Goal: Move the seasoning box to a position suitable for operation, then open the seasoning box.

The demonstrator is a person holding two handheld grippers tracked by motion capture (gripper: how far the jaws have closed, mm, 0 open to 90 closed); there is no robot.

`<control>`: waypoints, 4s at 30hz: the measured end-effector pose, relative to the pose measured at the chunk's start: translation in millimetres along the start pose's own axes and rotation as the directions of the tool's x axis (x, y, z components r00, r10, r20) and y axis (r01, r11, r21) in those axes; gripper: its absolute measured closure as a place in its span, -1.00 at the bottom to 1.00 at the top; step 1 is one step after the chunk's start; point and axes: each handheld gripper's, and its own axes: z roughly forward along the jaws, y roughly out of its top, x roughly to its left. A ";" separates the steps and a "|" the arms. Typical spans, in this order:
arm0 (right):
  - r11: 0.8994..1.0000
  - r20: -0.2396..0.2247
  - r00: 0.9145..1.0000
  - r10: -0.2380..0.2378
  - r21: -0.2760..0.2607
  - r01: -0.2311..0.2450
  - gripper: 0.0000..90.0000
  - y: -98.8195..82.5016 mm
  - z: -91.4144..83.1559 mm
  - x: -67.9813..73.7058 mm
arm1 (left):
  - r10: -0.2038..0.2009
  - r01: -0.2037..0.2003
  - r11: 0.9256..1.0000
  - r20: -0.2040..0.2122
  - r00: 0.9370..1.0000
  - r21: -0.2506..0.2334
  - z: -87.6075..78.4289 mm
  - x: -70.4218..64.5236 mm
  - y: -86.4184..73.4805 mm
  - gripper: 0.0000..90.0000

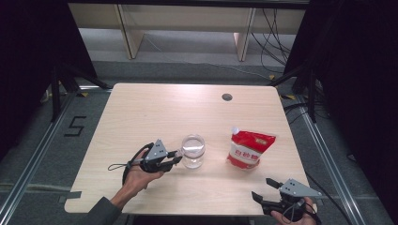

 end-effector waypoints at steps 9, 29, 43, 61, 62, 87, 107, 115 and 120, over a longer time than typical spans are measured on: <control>1.000 0.002 1.000 -0.026 -0.007 0.026 -0.45 0.5 1.1 -2.4 | 0.005 -0.005 1.000 0.055 0.998 0.002 -5.1 -10.4 -3.6 0.62; 1.000 -0.011 1.000 -0.021 0.005 0.021 -0.38 0.4 1.7 3.1 | 0.087 -0.088 0.996 0.182 0.979 -0.002 -11.9 -26.2 -6.7 0.61; 0.996 -0.015 0.996 -0.093 -0.017 0.092 -0.38 1.4 4.6 1.7 | 0.098 -0.102 0.995 0.170 0.981 0.010 -13.1 -23.6 -6.4 0.61; 0.997 -0.034 0.997 -0.070 -0.017 0.069 -0.37 3.1 3.4 7.4 | 0.058 -0.057 0.998 0.128 0.990 -0.008 -26.1 -25.6 -4.8 0.17; 0.994 -0.028 0.995 -0.100 -0.035 0.099 -0.37 3.5 4.7 6.0 | 0.041 -0.039 0.999 0.130 0.991 -0.014 -27.0 -25.9 -5.0 0.16; 0.994 -0.038 0.993 -0.111 -0.025 0.110 -0.36 1.3 6.1 1.9 | -0.108 0.117 0.990 0.103 0.989 -0.082 -47.8 -28.9 13.8 0.24; 0.993 -0.059 0.992 -0.114 -0.025 0.113 -0.33 4.0 11.1 4.9 | -0.086 0.096 0.990 0.094 0.992 -0.102 -42.7 -34.9 22.0 0.85; 0.994 -0.070 0.992 -0.103 -0.039 0.100 -0.27 8.2 14.9 9.8 | -0.083 0.091 0.989 0.074 0.994 -0.117 -41.3 -32.9 24.7 0.96; 0.991 -0.058 0.990 -0.128 -0.046 0.126 -0.22 10.9 16.5 11.4 | -0.088 0.098 0.988 0.085 0.992 -0.122 -38.0 -32.2 23.1 0.96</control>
